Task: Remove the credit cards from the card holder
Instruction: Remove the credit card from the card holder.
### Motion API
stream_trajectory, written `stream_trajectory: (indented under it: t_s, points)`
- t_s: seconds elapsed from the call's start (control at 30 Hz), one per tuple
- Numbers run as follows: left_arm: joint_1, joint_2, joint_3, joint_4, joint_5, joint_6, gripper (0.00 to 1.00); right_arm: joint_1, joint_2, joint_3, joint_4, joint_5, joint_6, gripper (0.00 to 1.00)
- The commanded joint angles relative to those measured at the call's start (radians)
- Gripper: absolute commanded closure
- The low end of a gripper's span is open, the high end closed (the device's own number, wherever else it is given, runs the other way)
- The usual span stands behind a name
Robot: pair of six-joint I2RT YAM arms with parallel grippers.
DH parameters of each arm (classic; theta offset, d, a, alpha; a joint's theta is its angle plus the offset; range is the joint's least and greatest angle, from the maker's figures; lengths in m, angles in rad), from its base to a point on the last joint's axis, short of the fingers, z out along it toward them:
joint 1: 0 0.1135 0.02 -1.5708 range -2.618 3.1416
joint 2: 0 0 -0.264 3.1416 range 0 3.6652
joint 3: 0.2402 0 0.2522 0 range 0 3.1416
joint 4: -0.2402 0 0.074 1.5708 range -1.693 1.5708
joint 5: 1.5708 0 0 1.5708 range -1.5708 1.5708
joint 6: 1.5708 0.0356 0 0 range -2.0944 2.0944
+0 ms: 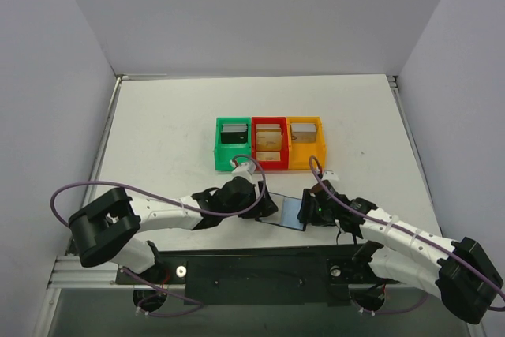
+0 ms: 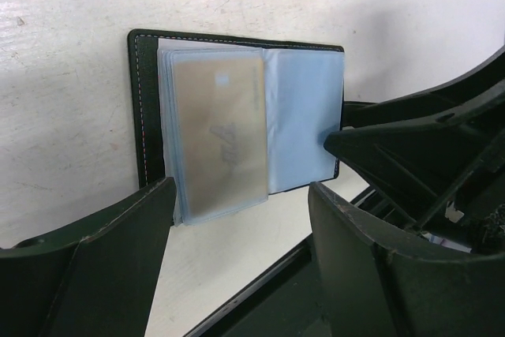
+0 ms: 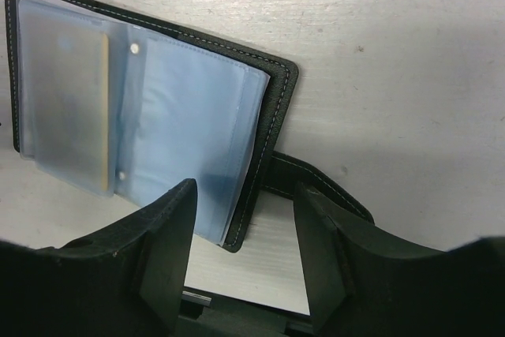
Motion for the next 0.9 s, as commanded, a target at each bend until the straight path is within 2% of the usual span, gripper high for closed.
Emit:
stream_trajectory:
  t_s: [0.0,0.53,0.87]
  points:
    - [-0.003,0.023,0.058,0.001,-0.008,0.028,0.22,-0.012,0.006,-0.010,-0.005,-0.023,-0.001,0.53]
    - [-0.019,0.105,0.093,-0.026,-0.007,0.043,0.23,-0.015,0.007,-0.024,-0.001,-0.025,-0.002,0.53]
    - [-0.036,0.145,0.092,0.076,0.067,0.049,0.26,-0.015,0.015,-0.027,0.009,-0.056,-0.001,0.53]
